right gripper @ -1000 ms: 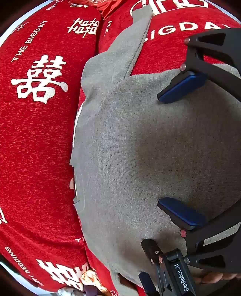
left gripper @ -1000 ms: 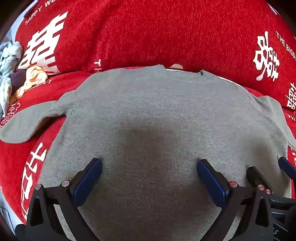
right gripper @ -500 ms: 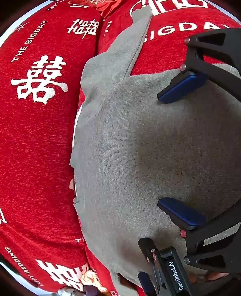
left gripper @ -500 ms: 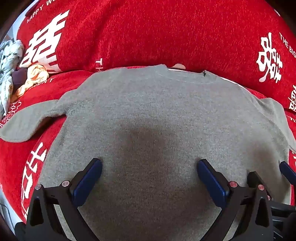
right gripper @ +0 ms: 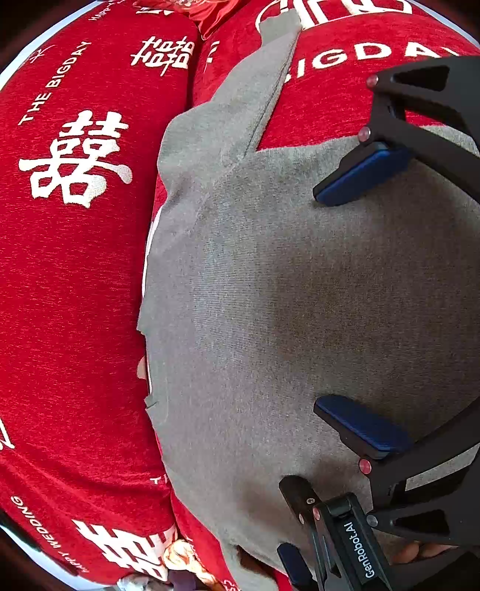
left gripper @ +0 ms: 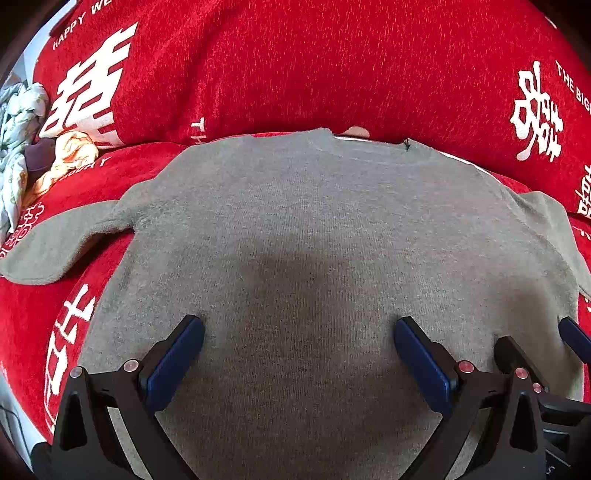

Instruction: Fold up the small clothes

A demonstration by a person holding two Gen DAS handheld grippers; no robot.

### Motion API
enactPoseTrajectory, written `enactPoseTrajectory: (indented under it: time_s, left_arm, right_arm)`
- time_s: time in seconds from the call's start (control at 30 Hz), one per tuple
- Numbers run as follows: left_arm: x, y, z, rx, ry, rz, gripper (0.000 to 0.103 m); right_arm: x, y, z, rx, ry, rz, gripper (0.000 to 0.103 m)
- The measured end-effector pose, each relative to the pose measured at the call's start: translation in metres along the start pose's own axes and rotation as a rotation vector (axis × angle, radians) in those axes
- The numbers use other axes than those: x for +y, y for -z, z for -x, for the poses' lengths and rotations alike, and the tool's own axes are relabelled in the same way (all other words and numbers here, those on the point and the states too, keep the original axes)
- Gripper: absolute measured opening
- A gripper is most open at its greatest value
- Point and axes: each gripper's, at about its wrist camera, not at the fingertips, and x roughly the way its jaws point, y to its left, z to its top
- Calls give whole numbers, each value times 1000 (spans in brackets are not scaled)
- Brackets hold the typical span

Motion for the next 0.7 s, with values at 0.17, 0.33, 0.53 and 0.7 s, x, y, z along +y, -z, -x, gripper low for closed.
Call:
enactPoseTrajectory:
  time_s: [0.17,0.33,0.53,0.7]
  left_arm:
    - [1,2,2,-10,2,2,103]
    - [2,2,3,-12,11,3,103]
    - [2,2,3,-12,12,3,103]
    - [2,2,3,-13,11,4,103]
  right_arm:
    - [0,0,1,-1,-1,0,102]
    - [0,-1,1,5,2,3,102]
    - [0,-1,1,10,3,3,102]
    - [0,-1,1,10,3,4,102]
